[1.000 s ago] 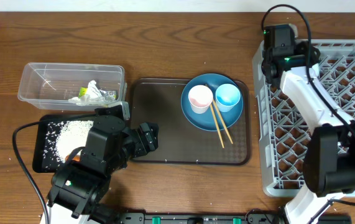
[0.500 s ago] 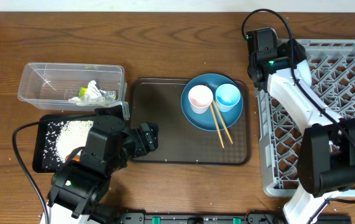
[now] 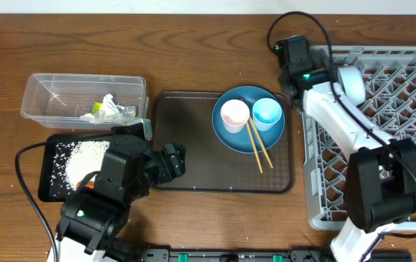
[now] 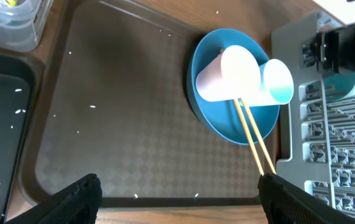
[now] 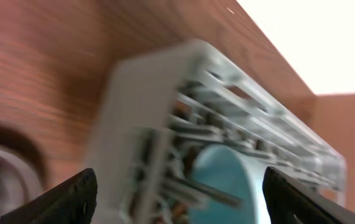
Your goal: Sort waste into correct bins and load items into the dishwasher rack
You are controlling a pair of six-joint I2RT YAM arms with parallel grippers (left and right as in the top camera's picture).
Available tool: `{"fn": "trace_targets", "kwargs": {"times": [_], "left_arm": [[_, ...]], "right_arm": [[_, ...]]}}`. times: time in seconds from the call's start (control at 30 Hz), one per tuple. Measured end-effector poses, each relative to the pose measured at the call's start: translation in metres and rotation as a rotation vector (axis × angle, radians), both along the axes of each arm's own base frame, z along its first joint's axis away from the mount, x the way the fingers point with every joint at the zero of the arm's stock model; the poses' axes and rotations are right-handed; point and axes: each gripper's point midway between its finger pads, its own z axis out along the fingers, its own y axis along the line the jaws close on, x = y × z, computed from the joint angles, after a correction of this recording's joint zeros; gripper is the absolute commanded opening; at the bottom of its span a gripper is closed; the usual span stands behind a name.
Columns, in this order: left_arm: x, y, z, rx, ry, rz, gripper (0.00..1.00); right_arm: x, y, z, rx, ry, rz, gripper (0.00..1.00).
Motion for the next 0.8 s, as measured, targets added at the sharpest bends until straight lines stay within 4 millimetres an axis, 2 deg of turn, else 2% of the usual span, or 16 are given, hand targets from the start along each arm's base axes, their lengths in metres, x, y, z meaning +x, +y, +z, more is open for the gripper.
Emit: {"fn": "trace_targets", "kwargs": {"times": [0.2,0.37,0.47,0.57,0.8], "left_arm": [[0.005,-0.002,-0.01,0.01,0.038,0.005,0.83],[0.033,-0.021,-0.007,-0.051,0.005,-0.002,0.77],[0.054,-0.038,-0.005,-0.101,-0.029,-0.027,0.77],[0.077,-0.053,-0.006,-0.141,-0.063,-0.045,0.76],[0.117,-0.075,-0.035,-0.162,-0.071,-0.061,0.77]], "right_arm": [[-0.004,0.03,-0.009,0.123,0.017,0.045,0.82],[-0.007,0.049,-0.007,0.269,0.018,0.063,0.81],[-0.01,0.06,0.011,0.354,-0.005,0.082,0.8],[-0.018,0.064,0.04,0.416,-0.045,0.092,0.82],[-0.05,0.06,0.118,0.58,-0.161,0.077,0.84]]}}
